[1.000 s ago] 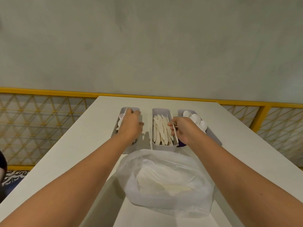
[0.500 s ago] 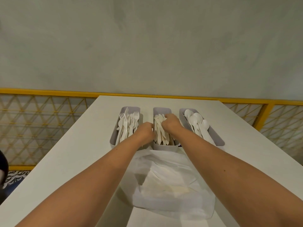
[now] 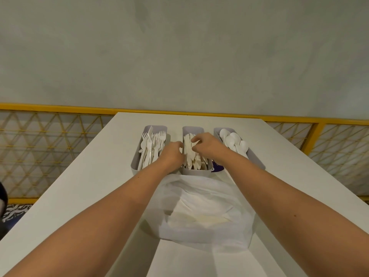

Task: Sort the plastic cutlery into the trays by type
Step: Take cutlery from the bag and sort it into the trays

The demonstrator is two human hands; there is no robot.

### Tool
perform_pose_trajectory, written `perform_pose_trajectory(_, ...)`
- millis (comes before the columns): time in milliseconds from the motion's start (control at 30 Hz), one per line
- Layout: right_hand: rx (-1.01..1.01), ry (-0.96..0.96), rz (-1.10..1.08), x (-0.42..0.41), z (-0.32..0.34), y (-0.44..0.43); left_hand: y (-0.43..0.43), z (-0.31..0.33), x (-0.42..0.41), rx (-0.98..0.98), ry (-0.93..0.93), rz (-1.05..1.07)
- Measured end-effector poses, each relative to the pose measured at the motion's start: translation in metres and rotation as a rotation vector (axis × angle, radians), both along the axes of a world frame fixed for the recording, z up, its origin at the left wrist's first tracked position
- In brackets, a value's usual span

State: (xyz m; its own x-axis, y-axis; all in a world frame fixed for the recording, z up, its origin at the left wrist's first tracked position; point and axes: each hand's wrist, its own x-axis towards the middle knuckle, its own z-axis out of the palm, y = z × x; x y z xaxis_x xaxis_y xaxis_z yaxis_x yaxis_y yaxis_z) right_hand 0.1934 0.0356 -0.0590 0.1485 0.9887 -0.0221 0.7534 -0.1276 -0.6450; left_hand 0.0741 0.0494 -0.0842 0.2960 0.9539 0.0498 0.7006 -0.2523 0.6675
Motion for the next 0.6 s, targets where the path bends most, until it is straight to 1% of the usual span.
perform_pose_trajectory(67,-0.031,0.011,0.063,0.0,0.007,-0.013,-0.005,0.003,-0.003,0.074,-0.079,0.002)
perform_pose_trajectory(133,-0.066,-0.003,0.15,0.0,0.013,-0.03,-0.013,0.008,-0.009,0.099,-0.134,-0.062)
perform_pose_trajectory(200,-0.095,-0.002,0.23,0.001,0.016,-0.047,-0.023,0.013,-0.016,0.087,-0.097,-0.186)
perform_pose_trajectory(300,-0.155,0.004,0.327,0.002,0.014,-0.066,-0.04,0.012,-0.03,0.083,0.093,-0.362)
perform_pose_trajectory(400,-0.268,-0.062,0.469,0.002,0.005,-0.083,-0.056,0.003,-0.041,0.096,0.268,-0.442)
perform_pose_trajectory(500,-0.39,-0.266,0.602,0.0,-0.009,-0.097,-0.069,-0.007,-0.048,0.039,0.393,-0.517)
perform_pose_trajectory(600,-0.433,-0.452,0.628,0.001,-0.02,-0.108,-0.08,-0.016,-0.055,0.008,0.584,-0.551)
